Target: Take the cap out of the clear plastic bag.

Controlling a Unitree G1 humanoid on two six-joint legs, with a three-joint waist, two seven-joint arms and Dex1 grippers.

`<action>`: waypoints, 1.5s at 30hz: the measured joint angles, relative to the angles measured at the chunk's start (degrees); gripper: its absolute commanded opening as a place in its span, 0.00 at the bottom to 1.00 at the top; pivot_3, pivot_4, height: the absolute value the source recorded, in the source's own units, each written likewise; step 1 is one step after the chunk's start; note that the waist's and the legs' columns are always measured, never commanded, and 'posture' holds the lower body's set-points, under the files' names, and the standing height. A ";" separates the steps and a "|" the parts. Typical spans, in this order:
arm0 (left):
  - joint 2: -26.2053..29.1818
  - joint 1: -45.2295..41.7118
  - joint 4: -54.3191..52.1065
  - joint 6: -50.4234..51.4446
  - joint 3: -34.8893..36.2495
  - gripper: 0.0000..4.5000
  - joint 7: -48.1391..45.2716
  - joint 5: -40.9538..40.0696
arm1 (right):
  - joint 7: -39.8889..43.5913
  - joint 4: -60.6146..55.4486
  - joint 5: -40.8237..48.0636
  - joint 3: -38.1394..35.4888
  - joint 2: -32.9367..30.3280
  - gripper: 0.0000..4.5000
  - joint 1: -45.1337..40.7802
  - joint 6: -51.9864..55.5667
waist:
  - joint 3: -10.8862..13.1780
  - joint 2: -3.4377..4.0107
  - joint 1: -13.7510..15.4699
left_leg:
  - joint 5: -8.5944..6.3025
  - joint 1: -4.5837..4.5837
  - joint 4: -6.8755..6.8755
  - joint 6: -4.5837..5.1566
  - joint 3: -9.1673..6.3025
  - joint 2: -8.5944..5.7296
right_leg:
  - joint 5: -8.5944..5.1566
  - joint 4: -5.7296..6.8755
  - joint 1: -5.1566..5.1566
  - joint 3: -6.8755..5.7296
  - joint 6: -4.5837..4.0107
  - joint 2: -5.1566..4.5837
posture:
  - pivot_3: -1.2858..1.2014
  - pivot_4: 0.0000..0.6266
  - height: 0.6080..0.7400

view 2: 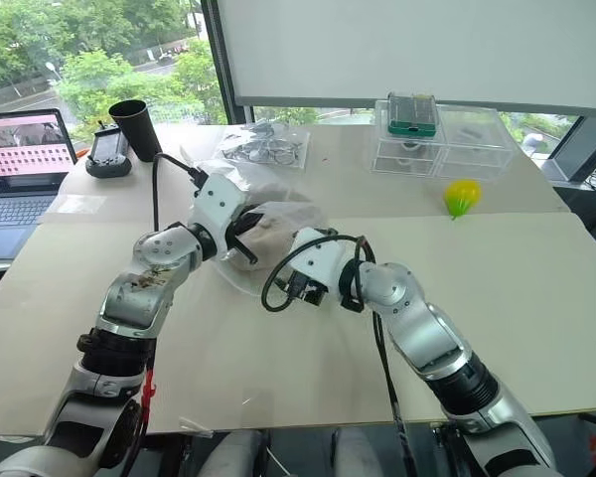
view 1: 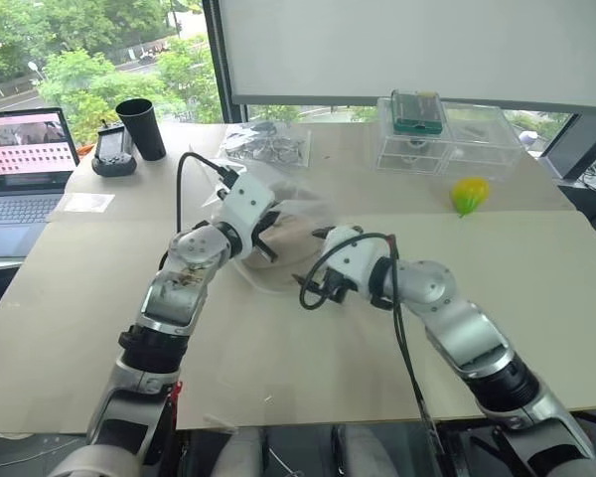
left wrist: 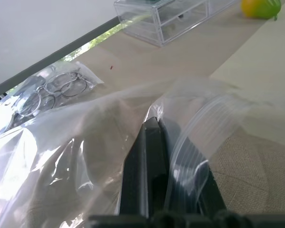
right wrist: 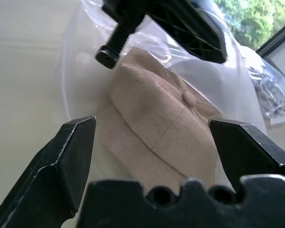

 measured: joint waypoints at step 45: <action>-2.67 -1.96 1.03 -1.37 0.46 0.00 1.19 -0.06 | -11.36 23.40 -28.83 1.12 11.62 0.01 -2.71 -13.18 | -0.01 0.00 -0.41 | 0.00 0.08 0.00 -0.01 0.00 -0.01 | 0.06 0.03 0.04 0.03 -0.04 0.01 | 0.52 0.24 1.00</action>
